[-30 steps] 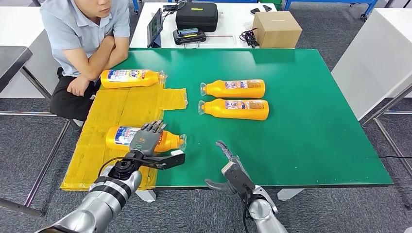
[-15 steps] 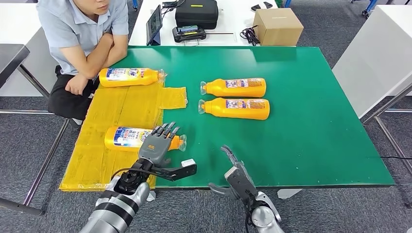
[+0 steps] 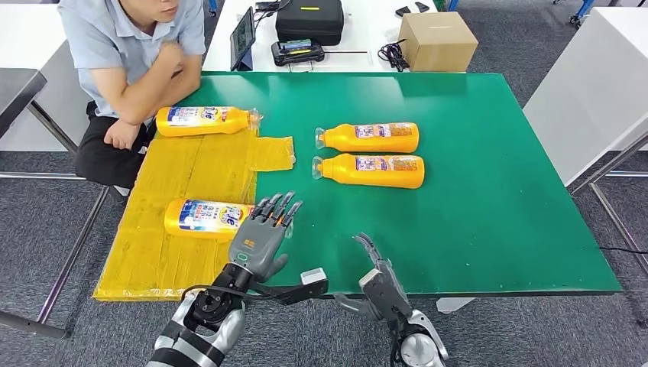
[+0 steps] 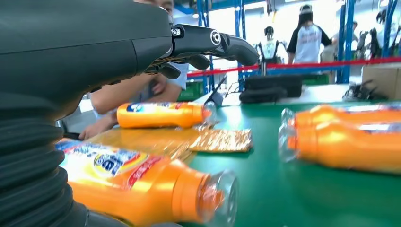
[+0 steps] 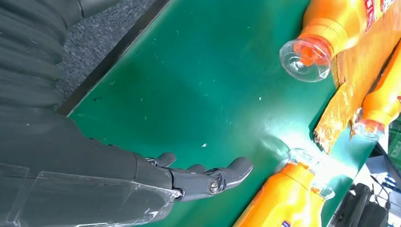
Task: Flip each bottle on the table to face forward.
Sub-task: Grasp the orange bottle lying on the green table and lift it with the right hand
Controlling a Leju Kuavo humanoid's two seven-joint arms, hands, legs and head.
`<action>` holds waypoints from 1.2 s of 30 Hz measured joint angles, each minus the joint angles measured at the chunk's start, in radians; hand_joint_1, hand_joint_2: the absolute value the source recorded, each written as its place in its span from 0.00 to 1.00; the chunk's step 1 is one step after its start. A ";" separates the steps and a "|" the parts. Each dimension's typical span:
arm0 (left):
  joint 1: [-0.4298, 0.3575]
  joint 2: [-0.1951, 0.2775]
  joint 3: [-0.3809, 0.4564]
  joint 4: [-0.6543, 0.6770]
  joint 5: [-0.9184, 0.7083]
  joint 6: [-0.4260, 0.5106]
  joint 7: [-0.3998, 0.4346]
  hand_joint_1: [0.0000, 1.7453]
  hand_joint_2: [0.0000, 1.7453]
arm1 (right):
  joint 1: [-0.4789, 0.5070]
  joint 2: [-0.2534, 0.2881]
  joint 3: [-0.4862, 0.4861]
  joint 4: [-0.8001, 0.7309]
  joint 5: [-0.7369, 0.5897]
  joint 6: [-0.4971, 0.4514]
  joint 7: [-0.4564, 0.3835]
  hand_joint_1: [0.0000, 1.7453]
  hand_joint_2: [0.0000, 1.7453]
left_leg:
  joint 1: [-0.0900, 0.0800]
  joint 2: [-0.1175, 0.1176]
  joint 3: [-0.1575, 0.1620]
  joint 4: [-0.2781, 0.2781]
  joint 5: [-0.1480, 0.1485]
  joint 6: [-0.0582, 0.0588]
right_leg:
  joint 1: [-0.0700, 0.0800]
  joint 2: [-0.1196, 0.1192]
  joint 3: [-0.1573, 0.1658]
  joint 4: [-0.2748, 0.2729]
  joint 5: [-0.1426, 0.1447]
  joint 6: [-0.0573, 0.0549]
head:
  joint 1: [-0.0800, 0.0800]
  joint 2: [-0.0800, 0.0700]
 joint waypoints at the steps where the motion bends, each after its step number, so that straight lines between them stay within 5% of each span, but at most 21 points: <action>1: 0.004 0.000 -0.003 -0.011 0.000 0.000 0.000 0.00 1.00 | 0.002 0.000 -0.001 -0.002 0.000 0.000 0.000 0.00 1.00 | 0.000 0.000 0.000 0.000 0.000 0.000 | 0.000 0.000 0.000 0.000 0.000 0.000 | 0.000 0.000; 11: 0.031 0.000 -0.018 -0.068 0.052 0.027 -0.027 0.00 1.00 | 0.011 0.004 -0.008 -0.018 -0.016 0.001 -0.012 0.00 1.00 | 0.000 0.000 0.000 0.000 0.000 0.000 | 0.000 0.000 0.000 0.000 0.000 0.000 | 0.000 0.000; 15: 0.071 -0.010 -0.012 -0.123 0.228 0.078 -0.119 0.00 1.00 | 0.022 0.028 -0.042 -0.060 -0.167 0.088 -0.023 0.00 0.00 | 0.000 0.000 0.000 0.000 0.000 0.000 | 0.000 0.000 -0.001 0.000 0.000 0.000 | 0.000 0.000; 16: 0.083 -0.016 -0.008 -0.138 0.296 0.085 -0.158 0.00 1.00 | 0.023 0.035 -0.053 -0.072 -0.193 0.103 -0.020 0.00 0.00 | 0.000 0.000 0.000 0.000 0.000 0.000 | 0.000 0.000 -0.001 0.000 0.000 0.000 | 0.000 0.000; 20: 0.138 -0.046 0.019 -0.189 0.666 0.093 -0.375 0.00 1.00 | 0.035 0.069 -0.082 -0.154 -0.116 0.014 0.023 0.00 1.00 | 0.000 0.000 -0.001 0.000 -0.001 0.000 | 0.000 0.000 -0.001 0.000 0.000 0.000 | 0.000 0.000; 26: 0.194 -0.078 0.045 -0.248 1.050 0.026 -0.565 0.00 1.00 | 0.044 0.070 -0.034 -0.324 0.192 -0.140 0.075 0.00 1.00 | 0.000 0.000 -0.001 0.000 -0.001 0.000 | 0.000 0.000 -0.001 0.000 0.000 0.000 | 0.000 0.000; 36: 0.212 -0.086 0.055 -0.273 1.226 -0.105 -0.571 0.00 1.00 | 0.008 -0.017 0.041 -0.395 0.663 -0.351 0.225 0.00 1.00 | 0.000 0.000 -0.001 0.000 -0.001 0.000 | 0.000 0.000 -0.001 0.000 0.000 0.000 | 0.000 0.000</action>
